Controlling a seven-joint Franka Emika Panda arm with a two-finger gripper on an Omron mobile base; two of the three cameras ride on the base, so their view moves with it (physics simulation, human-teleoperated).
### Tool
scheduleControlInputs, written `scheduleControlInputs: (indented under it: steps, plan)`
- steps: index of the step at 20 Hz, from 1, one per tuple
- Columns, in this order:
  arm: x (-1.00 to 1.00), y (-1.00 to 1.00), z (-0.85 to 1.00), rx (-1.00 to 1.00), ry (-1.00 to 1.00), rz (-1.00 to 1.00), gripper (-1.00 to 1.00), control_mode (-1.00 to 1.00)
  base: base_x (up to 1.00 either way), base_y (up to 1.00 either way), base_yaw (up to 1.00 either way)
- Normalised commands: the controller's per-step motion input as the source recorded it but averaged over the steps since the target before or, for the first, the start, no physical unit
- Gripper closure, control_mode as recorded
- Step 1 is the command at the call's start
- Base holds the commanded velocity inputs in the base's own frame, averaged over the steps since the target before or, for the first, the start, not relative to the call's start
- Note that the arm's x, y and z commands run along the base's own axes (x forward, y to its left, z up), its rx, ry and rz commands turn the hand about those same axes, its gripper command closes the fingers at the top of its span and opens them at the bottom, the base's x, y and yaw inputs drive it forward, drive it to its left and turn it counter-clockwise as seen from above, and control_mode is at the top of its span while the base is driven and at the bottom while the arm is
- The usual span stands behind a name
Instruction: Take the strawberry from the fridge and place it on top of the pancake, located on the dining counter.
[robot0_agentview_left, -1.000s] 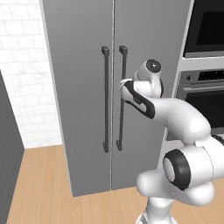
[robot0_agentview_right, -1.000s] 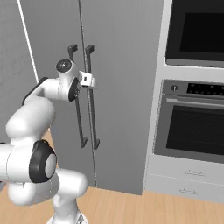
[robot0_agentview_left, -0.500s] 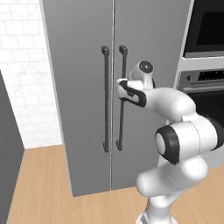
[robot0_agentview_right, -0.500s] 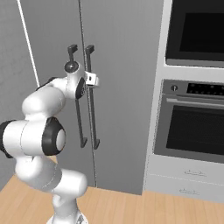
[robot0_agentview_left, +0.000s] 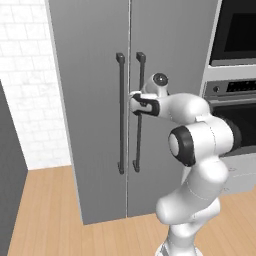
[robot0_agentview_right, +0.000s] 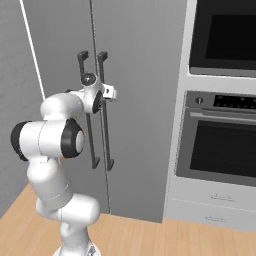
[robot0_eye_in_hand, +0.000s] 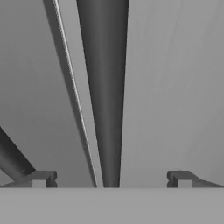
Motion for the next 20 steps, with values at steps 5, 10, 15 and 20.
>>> scheduleControlInputs:
  steps: [5, 10, 15, 20]
  plan:
    - [0.6, 0.02, -0.22, 0.0, 0.0, 0.0, -1.0, -1.0, 0.0, 0.0, 0.0]
    - [0.57, 0.04, -0.31, 0.0, 0.0, 0.0, -1.0, -1.0, 0.0, 0.0, 0.0]
    - [0.48, 0.1, -0.38, 0.0, -0.01, -0.01, 1.0, -1.0, 0.0, 0.0, 0.0]
    - [0.4, -0.03, -0.33, -0.01, 0.03, -0.08, 1.0, -1.0, 0.0, 0.0, 0.0]
